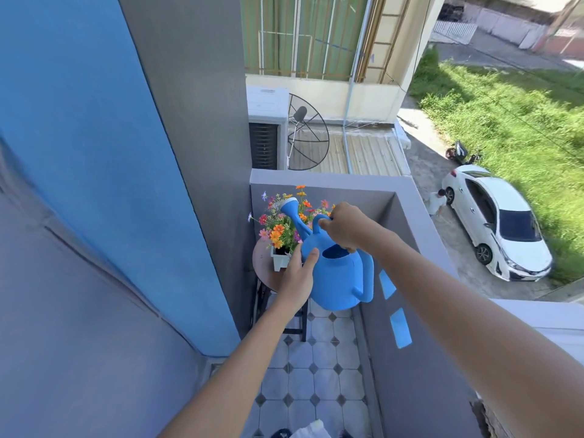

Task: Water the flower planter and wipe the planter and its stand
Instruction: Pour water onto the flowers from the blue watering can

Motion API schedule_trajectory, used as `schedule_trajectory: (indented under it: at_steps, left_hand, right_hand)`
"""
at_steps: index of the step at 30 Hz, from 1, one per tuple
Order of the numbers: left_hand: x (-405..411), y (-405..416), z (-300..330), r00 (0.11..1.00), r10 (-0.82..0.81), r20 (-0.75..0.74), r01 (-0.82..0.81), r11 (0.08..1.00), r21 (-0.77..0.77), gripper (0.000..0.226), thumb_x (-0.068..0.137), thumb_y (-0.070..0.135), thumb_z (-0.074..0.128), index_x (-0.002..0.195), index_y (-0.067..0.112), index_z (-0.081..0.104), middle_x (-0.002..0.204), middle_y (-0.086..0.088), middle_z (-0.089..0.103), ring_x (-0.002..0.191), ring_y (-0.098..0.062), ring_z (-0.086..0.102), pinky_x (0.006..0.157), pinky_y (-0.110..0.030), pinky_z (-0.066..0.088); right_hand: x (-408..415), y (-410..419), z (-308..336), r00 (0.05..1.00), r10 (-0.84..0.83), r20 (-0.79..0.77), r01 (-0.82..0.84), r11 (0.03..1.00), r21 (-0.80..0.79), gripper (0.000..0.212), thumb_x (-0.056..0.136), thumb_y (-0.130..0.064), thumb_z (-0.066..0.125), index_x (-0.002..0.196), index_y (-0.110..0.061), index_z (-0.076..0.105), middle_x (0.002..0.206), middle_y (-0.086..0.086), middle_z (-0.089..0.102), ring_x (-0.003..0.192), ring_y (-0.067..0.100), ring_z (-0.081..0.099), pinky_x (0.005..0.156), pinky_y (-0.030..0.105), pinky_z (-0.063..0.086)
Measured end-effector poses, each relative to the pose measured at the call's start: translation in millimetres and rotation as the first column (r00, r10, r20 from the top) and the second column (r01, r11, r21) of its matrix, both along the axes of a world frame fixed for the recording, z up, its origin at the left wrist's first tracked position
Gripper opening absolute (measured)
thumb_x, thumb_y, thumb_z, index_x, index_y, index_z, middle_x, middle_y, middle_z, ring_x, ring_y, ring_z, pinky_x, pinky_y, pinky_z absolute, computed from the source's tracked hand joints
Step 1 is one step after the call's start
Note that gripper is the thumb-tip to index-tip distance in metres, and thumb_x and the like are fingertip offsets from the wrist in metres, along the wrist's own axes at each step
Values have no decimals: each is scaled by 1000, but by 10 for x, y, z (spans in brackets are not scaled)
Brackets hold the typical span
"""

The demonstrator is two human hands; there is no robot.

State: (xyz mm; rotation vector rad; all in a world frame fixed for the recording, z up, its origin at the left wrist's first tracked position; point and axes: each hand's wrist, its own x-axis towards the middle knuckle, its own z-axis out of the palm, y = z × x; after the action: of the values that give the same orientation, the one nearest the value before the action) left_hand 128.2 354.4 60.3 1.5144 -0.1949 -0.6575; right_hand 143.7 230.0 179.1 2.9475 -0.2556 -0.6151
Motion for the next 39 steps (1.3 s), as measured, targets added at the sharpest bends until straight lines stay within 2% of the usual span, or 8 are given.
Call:
schedule_trajectory:
  at_steps: [3, 5, 15, 23, 27, 31, 35, 39]
  left_hand:
    - [8, -2, 25, 1000, -4, 11, 4, 1000, 12, 14, 102, 43, 39, 113, 48, 46, 112, 20, 58, 107, -6, 56, 86, -26, 47]
    - [4, -12, 50, 1000, -21, 10, 21, 1000, 0, 12, 102, 42, 40, 104, 53, 46, 109, 22, 59, 105, -4, 58, 87, -26, 47]
    - [7, -235, 104, 995, -103, 12, 104, 993, -58, 14, 97, 52, 43, 103, 62, 50, 123, 9, 64, 116, -14, 61, 101, -53, 48]
    - [-40, -544, 108, 984, -174, 39, 176, 983, -46, 21, 98, 52, 42, 118, 49, 48, 126, 8, 61, 117, -12, 59, 104, -48, 46]
    - [-88, -697, 60, 978, -202, 62, 201, 979, 7, 15, 91, 64, 41, 105, 63, 48, 123, 12, 61, 118, -12, 58, 103, -48, 45]
    - [-161, -776, 111, 973, -229, 29, 230, 972, -39, 21, 101, 46, 39, 120, 43, 47, 126, 5, 59, 116, -11, 57, 96, -35, 48]
    - [-212, -807, 118, 973, -229, 34, 230, 973, -31, 37, 99, 50, 40, 131, 33, 45, 127, 4, 60, 118, -12, 57, 99, -39, 48]
    - [-209, -770, 132, 980, -197, 20, 197, 980, -24, 30, 98, 51, 40, 125, 40, 46, 128, 3, 59, 118, -12, 58, 98, -39, 48]
  right_hand:
    - [54, -40, -4, 999, 39, -35, -40, 999, -10, 48, 90, 5, 56, 136, -7, 51, 75, 5, 30, 64, 21, 40, 55, 33, 43]
    - [53, -65, 8, 998, 55, -26, -55, 998, -14, 50, 91, 2, 59, 139, -8, 48, 74, 5, 32, 65, 19, 37, 49, 28, 34]
    - [-5, -344, 38, 999, -4, -41, 1, 997, -76, 56, 86, 5, 59, 139, -9, 49, 72, 4, 37, 58, 18, 39, 46, 28, 33]
    - [-152, -625, 71, 997, -69, -43, 64, 993, -101, 56, 87, 3, 58, 141, -10, 47, 74, 4, 36, 58, 17, 39, 46, 27, 33]
    - [-282, -706, 138, 992, -123, -9, 122, 990, -73, 50, 93, -3, 56, 142, -11, 45, 72, 3, 36, 56, 14, 35, 44, 24, 26]
    - [-324, -800, 137, 983, -180, -18, 179, 982, -57, 48, 90, 6, 52, 135, -10, 52, 71, 5, 40, 54, 17, 42, 45, 25, 33]
    - [-344, -816, 120, 965, -261, -31, 261, 965, -3, 51, 87, 8, 53, 133, -12, 54, 72, 7, 41, 66, 21, 50, 51, 29, 38]
    - [-362, -687, 191, 942, -334, 27, 330, 939, 94, 52, 93, -2, 58, 142, -13, 45, 70, 4, 38, 58, 15, 38, 46, 24, 29]
